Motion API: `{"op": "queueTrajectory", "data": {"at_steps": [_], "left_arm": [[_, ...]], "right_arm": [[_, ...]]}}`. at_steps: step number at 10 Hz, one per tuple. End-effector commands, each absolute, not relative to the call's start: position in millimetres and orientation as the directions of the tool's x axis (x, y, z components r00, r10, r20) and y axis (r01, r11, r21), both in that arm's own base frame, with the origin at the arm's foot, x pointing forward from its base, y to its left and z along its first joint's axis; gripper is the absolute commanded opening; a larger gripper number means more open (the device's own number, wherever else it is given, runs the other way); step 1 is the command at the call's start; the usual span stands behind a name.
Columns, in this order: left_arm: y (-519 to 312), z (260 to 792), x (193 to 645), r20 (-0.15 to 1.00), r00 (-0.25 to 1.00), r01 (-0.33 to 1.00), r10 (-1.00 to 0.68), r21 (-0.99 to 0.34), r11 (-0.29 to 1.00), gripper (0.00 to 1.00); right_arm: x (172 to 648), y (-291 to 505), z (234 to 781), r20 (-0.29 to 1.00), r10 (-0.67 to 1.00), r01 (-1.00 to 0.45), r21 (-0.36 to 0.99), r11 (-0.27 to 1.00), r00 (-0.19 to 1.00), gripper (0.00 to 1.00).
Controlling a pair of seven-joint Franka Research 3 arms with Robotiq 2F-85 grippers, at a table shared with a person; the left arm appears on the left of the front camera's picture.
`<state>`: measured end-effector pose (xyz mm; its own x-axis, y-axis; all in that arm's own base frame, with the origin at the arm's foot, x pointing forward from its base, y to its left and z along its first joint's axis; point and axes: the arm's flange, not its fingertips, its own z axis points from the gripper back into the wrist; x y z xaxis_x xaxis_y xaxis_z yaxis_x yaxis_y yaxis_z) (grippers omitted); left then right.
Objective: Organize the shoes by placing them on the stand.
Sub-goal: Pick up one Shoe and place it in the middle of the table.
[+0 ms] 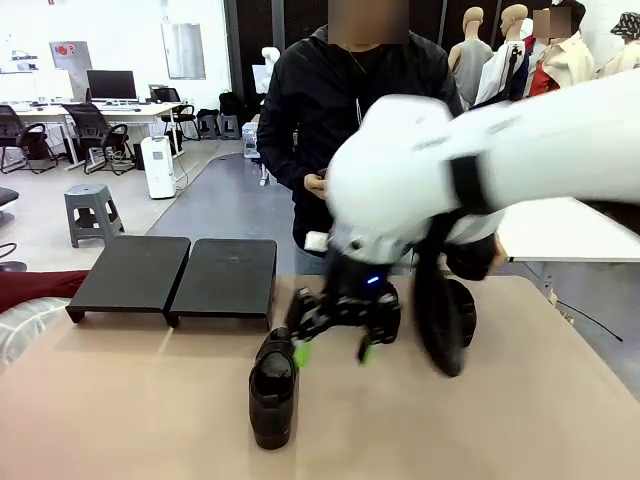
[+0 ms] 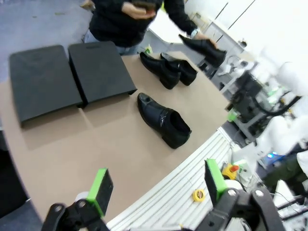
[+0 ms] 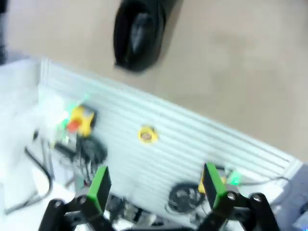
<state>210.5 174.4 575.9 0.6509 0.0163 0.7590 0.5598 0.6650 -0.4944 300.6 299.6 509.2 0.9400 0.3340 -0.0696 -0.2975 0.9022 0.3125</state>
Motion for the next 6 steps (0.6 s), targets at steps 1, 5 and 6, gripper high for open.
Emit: {"op": "queueTrajectory", "data": {"at_steps": [1,5,6], "left_arm": [[173.9,576.6,209.8,0.772,0.635,0.577,0.015,-0.487,0.655,1.00],[173.9,576.6,209.8,0.772,0.635,0.577,0.015,-0.487,0.655,1.00],[173.9,576.6,209.8,0.772,0.635,0.577,0.015,-0.487,0.655,1.00]], "right_arm": [[293.8,193.1,551.3,-0.076,0.471,-0.387,0.465,0.796,0.879,1.00],[249.6,28.6,575.4,0.133,0.248,-0.267,0.708,0.654,0.960,1.00],[242.7,2.6,567.8,0.193,0.170,-0.257,0.768,0.587,0.966,1.00]]}}
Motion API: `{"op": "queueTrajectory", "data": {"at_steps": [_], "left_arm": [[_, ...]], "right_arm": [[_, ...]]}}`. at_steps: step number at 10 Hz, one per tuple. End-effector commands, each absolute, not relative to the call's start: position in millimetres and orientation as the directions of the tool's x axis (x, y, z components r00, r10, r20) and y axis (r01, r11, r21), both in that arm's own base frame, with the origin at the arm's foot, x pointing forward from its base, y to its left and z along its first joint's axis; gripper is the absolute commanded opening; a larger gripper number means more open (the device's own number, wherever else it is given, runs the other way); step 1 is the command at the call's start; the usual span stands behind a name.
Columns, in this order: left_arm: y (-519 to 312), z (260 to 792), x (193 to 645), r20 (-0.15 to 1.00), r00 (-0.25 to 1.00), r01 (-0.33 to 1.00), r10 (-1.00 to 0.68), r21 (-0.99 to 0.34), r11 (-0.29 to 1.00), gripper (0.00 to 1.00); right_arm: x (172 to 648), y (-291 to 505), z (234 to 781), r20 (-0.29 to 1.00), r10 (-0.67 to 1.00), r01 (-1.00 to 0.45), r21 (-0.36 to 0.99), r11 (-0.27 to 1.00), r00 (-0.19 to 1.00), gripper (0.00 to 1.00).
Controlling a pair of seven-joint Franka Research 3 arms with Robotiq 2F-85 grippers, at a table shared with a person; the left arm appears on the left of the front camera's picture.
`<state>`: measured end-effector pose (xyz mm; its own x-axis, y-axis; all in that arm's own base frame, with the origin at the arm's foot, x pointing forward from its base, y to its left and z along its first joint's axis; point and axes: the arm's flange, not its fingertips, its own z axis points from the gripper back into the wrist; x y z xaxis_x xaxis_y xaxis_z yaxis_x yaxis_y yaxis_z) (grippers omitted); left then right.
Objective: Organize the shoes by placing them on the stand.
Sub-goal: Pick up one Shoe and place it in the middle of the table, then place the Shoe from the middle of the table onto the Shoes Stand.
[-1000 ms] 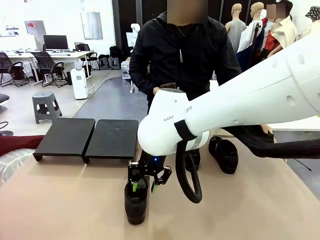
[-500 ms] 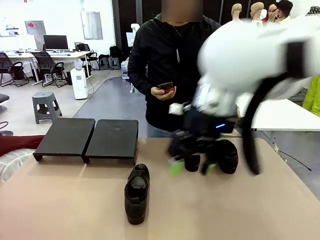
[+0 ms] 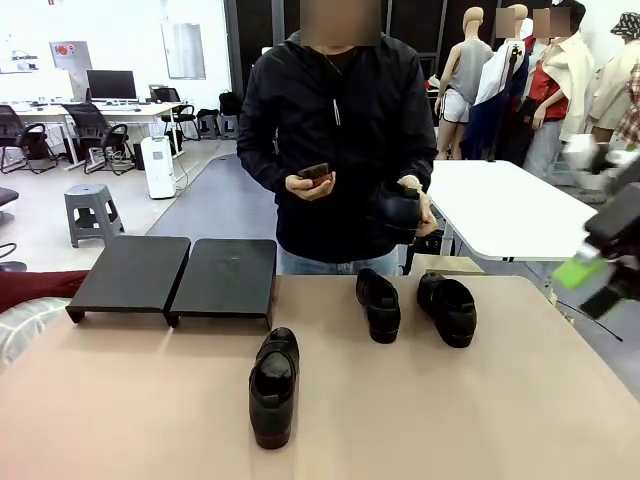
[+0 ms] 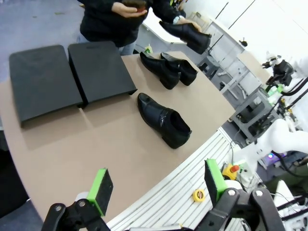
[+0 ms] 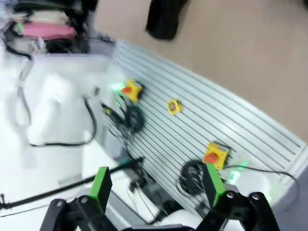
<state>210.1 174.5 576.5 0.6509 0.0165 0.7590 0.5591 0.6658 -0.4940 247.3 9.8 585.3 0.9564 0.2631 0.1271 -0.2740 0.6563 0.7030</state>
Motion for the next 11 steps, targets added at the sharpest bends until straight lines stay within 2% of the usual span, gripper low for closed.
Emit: {"op": "queueTrajectory", "data": {"at_steps": [1,2,3,4,11], "left_arm": [[173.9,576.6,209.8,0.772,0.635,0.577,0.015,-0.487,0.655,1.00],[173.9,576.6,209.8,0.772,0.635,0.577,0.015,-0.487,0.655,1.00],[173.9,576.6,209.8,0.772,0.635,0.577,0.015,-0.487,0.655,1.00],[173.9,576.6,209.8,0.772,0.635,0.577,0.015,-0.487,0.655,1.00],[173.9,576.6,209.8,0.772,0.635,0.577,0.015,-0.487,0.655,1.00]], "right_arm": [[239.3,-8.3,557.1,0.248,0.140,-0.283,0.781,0.557,0.959,1.00],[242.2,-5.0,548.5,0.254,0.141,-0.288,0.774,0.563,0.957,1.00],[252.4,6.7,544.3,0.206,0.091,-0.218,0.763,0.609,0.974,1.00],[238.0,-24.9,563.4,0.189,0.134,-0.231,0.779,0.583,0.973,1.00],[238.0,-24.9,563.4,0.189,0.134,-0.231,0.779,0.583,0.973,1.00]]}}
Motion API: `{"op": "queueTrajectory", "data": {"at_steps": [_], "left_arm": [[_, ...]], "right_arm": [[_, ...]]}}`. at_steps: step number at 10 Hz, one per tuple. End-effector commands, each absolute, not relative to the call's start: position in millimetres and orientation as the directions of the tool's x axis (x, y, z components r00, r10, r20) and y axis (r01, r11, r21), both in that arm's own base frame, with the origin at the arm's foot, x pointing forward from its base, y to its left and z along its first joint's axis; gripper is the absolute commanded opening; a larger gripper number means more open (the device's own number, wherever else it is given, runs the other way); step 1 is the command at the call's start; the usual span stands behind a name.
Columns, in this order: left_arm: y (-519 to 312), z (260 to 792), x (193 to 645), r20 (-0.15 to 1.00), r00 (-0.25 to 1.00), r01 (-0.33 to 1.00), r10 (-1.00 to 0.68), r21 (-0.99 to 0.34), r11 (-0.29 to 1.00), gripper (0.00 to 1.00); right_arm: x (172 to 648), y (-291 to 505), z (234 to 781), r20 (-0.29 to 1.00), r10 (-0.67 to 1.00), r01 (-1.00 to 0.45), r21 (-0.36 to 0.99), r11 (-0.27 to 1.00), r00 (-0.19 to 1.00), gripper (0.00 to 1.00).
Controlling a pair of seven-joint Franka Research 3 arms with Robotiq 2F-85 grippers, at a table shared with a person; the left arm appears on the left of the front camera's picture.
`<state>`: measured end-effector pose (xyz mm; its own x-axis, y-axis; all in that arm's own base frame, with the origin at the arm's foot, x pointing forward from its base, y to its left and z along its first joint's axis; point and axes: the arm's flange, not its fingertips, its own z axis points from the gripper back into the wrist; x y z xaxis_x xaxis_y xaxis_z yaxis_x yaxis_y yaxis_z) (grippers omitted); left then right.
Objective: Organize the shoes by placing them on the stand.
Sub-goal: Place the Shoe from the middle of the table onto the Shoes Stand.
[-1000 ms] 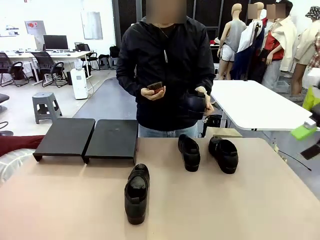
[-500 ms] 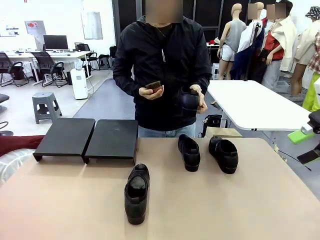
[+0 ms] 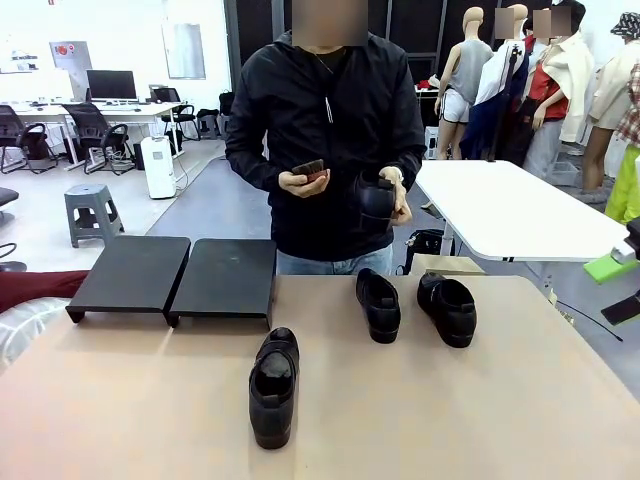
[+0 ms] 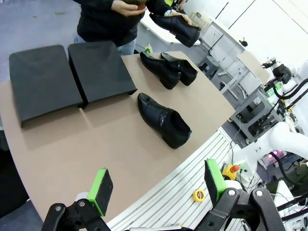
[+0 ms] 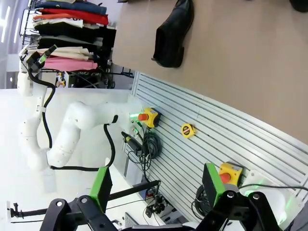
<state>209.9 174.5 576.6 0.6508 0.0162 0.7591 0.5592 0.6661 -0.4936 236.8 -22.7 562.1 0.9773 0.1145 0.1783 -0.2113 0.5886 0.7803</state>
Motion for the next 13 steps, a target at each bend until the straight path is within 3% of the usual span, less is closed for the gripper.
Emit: {"op": "queueTrajectory", "data": {"at_steps": [1,5,6,8,9,10,13], "left_arm": [[173.9,576.6,209.8,0.772,0.635,0.577,0.015,-0.487,0.655,1.00],[174.4,576.6,209.9,0.759,0.651,0.559,0.016,-0.494,0.666,1.00],[153.0,600.1,218.2,0.679,0.732,0.527,-0.046,-0.522,0.671,1.00],[-14.7,653.0,241.0,0.541,0.676,0.689,-0.500,-0.226,0.688,1.00],[-86.9,649.2,259.8,0.415,0.634,0.754,-0.652,-0.148,0.640,1.00],[-149.8,633.3,272.9,0.309,0.572,0.819,-0.760,-0.161,0.551,1.00],[-260.2,565.0,272.9,0.107,0.569,0.819,-0.815,-0.158,0.551,1.00]], "right_arm": [[238.0,-24.9,563.4,0.189,0.134,-0.231,0.779,0.583,0.973,1.00],[238.0,-24.9,563.4,0.189,0.134,-0.231,0.779,0.583,0.973,1.00],[238.0,-24.9,563.4,0.189,0.134,-0.231,0.779,0.583,0.973,1.00],[238.0,-24.9,563.4,0.189,0.134,-0.231,0.779,0.583,0.973,1.00],[238.0,-24.9,563.4,0.189,0.134,-0.231,0.779,0.583,0.973,1.00],[238.0,-24.9,563.4,0.189,0.134,-0.231,0.779,0.583,0.973,1.00],[238.0,-24.9,563.4,0.189,0.134,-0.231,0.779,0.583,0.973,1.00]]}}
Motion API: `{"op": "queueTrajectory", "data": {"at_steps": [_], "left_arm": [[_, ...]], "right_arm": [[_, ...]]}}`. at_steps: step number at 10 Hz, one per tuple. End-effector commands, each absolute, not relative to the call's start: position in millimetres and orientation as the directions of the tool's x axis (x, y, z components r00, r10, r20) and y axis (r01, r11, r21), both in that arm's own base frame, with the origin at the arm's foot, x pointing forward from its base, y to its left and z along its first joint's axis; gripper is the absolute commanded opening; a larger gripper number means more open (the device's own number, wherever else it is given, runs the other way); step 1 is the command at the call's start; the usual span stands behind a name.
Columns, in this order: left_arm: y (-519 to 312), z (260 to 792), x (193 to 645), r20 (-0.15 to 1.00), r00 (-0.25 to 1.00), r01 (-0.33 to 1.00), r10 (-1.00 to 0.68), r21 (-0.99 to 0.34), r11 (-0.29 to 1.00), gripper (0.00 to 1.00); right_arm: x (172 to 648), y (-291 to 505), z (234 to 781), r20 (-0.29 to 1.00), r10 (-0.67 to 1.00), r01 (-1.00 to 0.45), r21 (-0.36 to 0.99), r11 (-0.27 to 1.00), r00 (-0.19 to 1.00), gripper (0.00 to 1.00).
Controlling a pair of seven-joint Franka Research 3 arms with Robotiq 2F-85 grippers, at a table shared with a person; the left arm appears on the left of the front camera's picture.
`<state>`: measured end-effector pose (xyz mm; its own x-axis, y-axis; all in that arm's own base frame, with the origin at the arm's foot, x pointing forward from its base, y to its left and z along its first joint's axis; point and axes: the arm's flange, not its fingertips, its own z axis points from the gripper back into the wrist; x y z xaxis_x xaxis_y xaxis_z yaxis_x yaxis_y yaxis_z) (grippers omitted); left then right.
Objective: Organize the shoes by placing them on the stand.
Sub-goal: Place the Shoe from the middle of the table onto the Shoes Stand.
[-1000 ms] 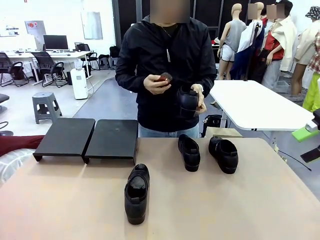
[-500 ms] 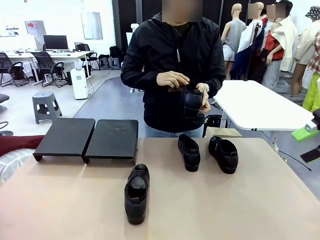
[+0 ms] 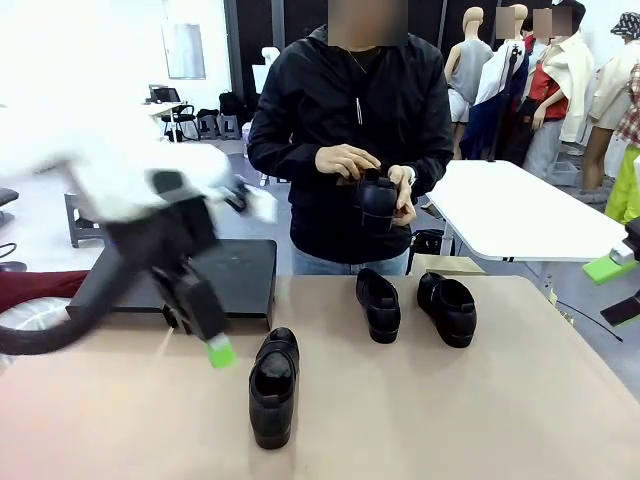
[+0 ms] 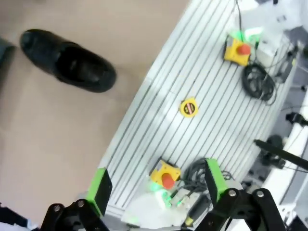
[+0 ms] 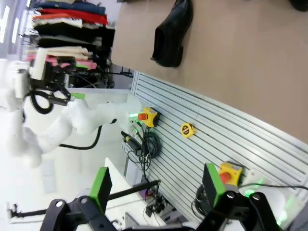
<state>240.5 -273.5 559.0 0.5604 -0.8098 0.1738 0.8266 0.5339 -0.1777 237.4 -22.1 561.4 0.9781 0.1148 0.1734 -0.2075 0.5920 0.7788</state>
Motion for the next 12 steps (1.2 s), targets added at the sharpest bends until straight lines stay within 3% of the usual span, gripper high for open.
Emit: {"op": "queueTrajectory", "data": {"at_steps": [1,2,5,6,7,9,12], "left_arm": [[-261.2,561.7,271.0,0.151,0.541,0.835,-0.827,-0.209,0.508,1.00],[-273.5,559.0,240.5,0.174,0.560,0.827,-0.810,-0.178,0.534,1.00],[-287.0,545.6,256.3,0.144,0.537,0.839,-0.831,-0.197,0.507,1.00],[-308.7,526.8,254.7,0.203,0.605,0.793,-0.770,-0.246,0.558,1.00],[-330.5,498.6,264.4,0.247,0.784,0.620,-0.569,-0.278,0.734,1.00],[-361.8,444.0,290.5,0.270,0.860,0.509,-0.434,-0.381,0.772,1.00],[-368.1,415.1,319.5,0.244,0.946,0.280,-0.215,-0.277,0.919,1.00]], "right_arm": [[238.0,-24.9,563.4,0.189,0.134,-0.231,0.779,0.583,0.973,1.00],[238.0,-24.9,563.4,0.189,0.134,-0.231,0.779,0.583,0.973,1.00],[238.0,-24.9,563.4,0.189,0.134,-0.231,0.779,0.583,0.973,1.00],[238.0,-24.9,563.4,0.189,0.134,-0.231,0.779,0.583,0.973,1.00],[238.0,-24.9,563.4,0.189,0.134,-0.231,0.779,0.583,0.973,1.00],[238.0,-24.9,563.4,0.189,0.134,-0.231,0.779,0.583,0.973,1.00],[238.0,-24.9,563.4,0.189,0.134,-0.231,0.779,0.583,0.973,1.00]]}}
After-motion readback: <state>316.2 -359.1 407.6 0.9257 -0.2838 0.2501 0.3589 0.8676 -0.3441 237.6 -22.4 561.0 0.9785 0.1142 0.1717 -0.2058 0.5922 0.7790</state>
